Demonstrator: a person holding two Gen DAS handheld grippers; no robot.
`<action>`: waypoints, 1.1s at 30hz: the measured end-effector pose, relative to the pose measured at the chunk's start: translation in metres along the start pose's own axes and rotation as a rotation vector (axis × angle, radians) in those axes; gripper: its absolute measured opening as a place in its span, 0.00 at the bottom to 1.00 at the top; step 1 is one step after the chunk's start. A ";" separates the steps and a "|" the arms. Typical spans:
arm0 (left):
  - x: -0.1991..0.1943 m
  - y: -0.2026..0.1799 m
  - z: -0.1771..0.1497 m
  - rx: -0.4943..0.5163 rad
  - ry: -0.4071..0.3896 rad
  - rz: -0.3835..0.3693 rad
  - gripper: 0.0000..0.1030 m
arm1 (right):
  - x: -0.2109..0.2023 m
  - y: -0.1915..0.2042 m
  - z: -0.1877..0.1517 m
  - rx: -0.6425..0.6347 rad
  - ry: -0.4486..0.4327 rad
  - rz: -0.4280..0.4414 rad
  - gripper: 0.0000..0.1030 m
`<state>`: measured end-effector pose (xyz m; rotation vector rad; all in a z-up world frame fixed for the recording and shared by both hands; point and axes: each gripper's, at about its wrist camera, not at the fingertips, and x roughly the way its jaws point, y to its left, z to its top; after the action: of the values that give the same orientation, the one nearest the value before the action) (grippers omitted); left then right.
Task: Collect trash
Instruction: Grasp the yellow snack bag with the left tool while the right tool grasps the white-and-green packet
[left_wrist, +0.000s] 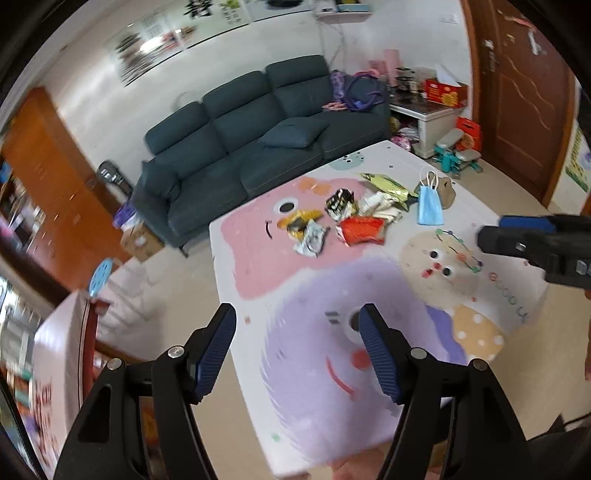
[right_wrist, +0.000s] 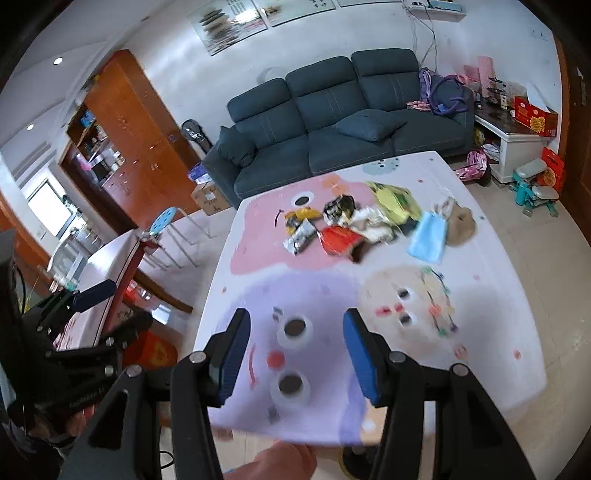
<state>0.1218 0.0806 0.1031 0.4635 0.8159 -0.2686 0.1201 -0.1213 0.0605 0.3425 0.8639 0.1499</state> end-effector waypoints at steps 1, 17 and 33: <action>0.010 0.014 0.008 0.018 -0.001 -0.012 0.65 | 0.013 0.006 0.009 0.019 0.008 -0.006 0.51; 0.214 0.162 0.089 0.146 0.075 -0.170 0.66 | 0.276 0.039 0.081 0.232 0.221 -0.223 0.51; 0.322 0.163 0.104 0.114 0.167 -0.346 0.66 | 0.365 0.030 0.083 0.243 0.267 -0.435 0.52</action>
<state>0.4654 0.1532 -0.0289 0.4544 1.0482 -0.6052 0.4189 -0.0157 -0.1418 0.3573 1.2047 -0.3228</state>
